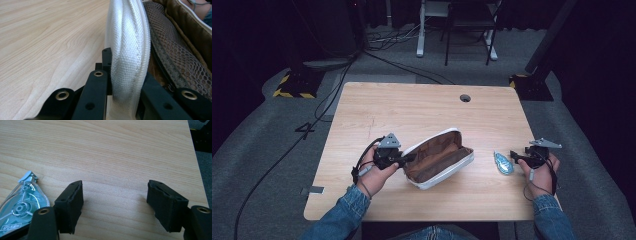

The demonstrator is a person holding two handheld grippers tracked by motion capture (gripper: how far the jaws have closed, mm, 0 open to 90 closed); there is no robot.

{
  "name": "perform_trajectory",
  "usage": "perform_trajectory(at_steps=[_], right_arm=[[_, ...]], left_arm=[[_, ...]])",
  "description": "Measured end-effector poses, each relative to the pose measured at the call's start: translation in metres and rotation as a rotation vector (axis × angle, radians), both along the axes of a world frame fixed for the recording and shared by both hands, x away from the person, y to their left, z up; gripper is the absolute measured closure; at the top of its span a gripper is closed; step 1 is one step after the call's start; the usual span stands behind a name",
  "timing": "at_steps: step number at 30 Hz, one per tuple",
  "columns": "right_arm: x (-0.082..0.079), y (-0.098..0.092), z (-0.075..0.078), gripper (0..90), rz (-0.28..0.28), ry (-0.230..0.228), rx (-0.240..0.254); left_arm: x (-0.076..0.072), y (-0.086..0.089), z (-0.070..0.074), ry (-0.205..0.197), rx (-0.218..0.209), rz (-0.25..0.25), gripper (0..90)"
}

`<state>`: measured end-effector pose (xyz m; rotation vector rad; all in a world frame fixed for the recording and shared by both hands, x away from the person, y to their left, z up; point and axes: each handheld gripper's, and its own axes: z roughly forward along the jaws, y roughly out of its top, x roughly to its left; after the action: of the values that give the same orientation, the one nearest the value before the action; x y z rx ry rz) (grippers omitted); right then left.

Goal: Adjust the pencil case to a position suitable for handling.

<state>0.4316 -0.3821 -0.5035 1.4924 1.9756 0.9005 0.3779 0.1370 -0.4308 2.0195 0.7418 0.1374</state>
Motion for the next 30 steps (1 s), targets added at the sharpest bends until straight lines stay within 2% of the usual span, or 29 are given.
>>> perform_trajectory(at_steps=[5, 13, 21, 30], right_arm=[[0.000, 0.000, 0.000, 29.7, -0.001, 0.001, 0.000], [0.000, 0.000, 0.000, 29.7, 0.000, 0.000, 0.000], [0.000, 0.000, 0.000, 29.7, 0.000, 0.000, 0.000], [0.000, 0.000, 0.000, 29.7, 0.000, 0.000, 0.000]], left_arm=[[-0.005, 0.004, 0.000, -0.002, -0.016, -0.016, 85.9], [-0.011, 0.000, -0.002, -0.009, -0.037, -0.088, 85.9], [-0.011, -0.007, -0.009, 0.000, -0.030, -0.123, 85.8], [-0.004, -0.013, -0.026, 0.021, -0.008, -0.141, 85.5]])
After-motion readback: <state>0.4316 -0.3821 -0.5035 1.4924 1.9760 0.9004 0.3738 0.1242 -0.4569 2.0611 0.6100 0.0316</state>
